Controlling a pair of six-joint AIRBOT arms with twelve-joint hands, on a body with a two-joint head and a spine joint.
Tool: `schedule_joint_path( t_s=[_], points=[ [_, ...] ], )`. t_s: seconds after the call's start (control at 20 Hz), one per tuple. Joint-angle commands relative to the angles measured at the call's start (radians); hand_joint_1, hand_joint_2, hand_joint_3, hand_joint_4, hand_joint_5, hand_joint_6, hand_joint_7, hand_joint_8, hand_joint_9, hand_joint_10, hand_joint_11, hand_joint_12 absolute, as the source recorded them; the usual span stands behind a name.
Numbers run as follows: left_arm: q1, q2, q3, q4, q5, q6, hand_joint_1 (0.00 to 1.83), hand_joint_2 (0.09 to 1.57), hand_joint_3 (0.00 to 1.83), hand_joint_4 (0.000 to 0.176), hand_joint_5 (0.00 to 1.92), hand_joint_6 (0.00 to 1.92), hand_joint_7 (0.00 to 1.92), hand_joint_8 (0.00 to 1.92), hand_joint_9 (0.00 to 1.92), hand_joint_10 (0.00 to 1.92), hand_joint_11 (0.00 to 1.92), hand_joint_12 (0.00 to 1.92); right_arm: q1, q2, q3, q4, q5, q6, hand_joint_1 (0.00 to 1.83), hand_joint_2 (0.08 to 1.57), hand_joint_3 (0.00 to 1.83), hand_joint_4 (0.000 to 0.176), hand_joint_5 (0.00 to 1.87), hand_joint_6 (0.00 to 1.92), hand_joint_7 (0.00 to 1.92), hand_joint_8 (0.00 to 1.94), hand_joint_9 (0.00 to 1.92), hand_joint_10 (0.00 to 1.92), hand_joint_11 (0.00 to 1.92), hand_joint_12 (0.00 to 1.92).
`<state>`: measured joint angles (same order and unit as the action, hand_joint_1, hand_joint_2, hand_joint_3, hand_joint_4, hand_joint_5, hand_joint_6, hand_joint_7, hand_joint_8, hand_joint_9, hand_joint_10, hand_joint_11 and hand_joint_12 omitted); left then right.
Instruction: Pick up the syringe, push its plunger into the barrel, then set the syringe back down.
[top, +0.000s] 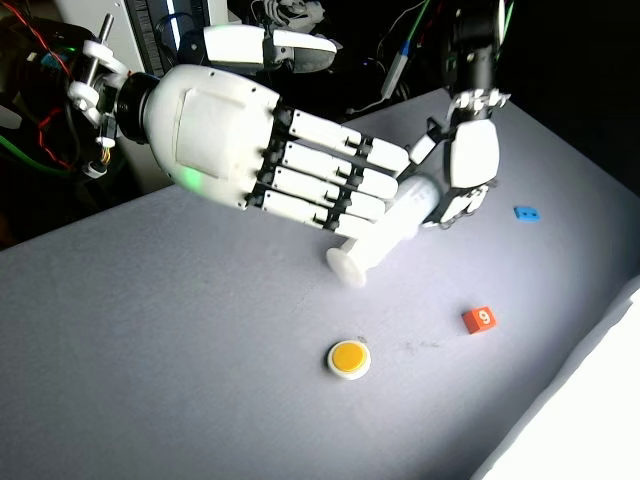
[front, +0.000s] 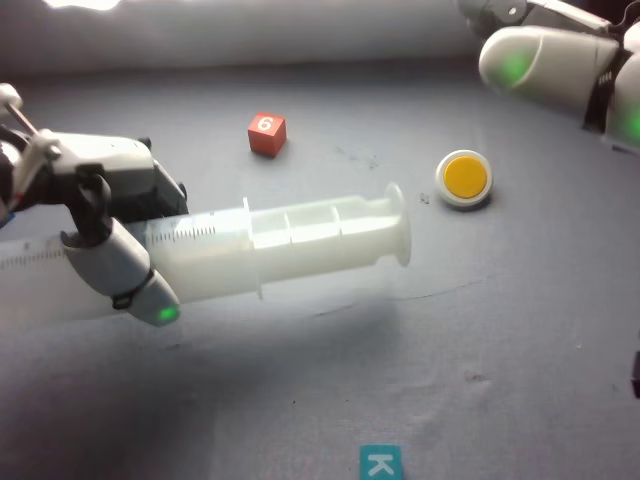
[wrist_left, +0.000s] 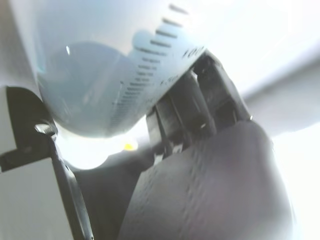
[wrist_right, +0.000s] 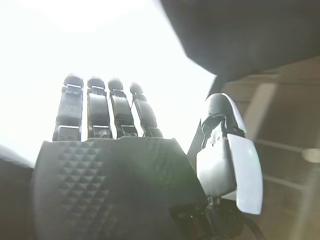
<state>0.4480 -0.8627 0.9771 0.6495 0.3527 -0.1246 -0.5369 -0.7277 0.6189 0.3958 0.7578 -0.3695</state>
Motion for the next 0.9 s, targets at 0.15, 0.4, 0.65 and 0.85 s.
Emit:
schedule_joint_path(
  t_s=[0.15,0.4,0.65,0.85],
  points=[
    [-0.077,0.057,-0.032,-0.060,-0.068,-0.005,1.34,1.13,0.00,0.000,0.90,1.11,1.01,0.98,0.79,1.32,0.44,1.61,0.035,-0.010,-0.004,0.034,0.118,0.005,0.00,1.15,0.00,0.000,0.00,0.00,0.00,0.00,0.00,0.00,0.00,0.00],
    [-0.179,0.114,-0.057,-0.150,-0.093,-0.005,1.23,1.11,0.00,0.000,0.95,0.99,1.05,1.01,0.80,1.28,0.36,1.71,0.049,-0.036,-0.003,0.085,0.139,0.003,0.00,1.07,0.00,0.000,0.00,0.00,0.00,0.00,0.00,0.00,0.00,0.00],
    [-0.275,0.152,-0.074,-0.167,-0.100,-0.005,1.23,1.09,0.00,0.013,0.99,0.97,1.07,0.96,0.78,1.30,0.31,1.73,0.068,-0.107,0.005,0.126,0.200,-0.033,0.00,1.10,0.00,0.000,0.00,0.00,0.00,0.00,0.00,0.00,0.00,0.00],
    [-0.292,0.157,-0.067,-0.160,-0.100,-0.005,1.24,1.09,0.00,0.000,0.97,0.95,1.09,0.96,0.84,1.18,0.42,1.59,0.075,-0.148,0.025,0.127,0.253,-0.058,0.00,1.12,0.00,0.000,0.00,0.00,0.00,0.00,0.00,0.00,0.00,0.00]
  ],
)
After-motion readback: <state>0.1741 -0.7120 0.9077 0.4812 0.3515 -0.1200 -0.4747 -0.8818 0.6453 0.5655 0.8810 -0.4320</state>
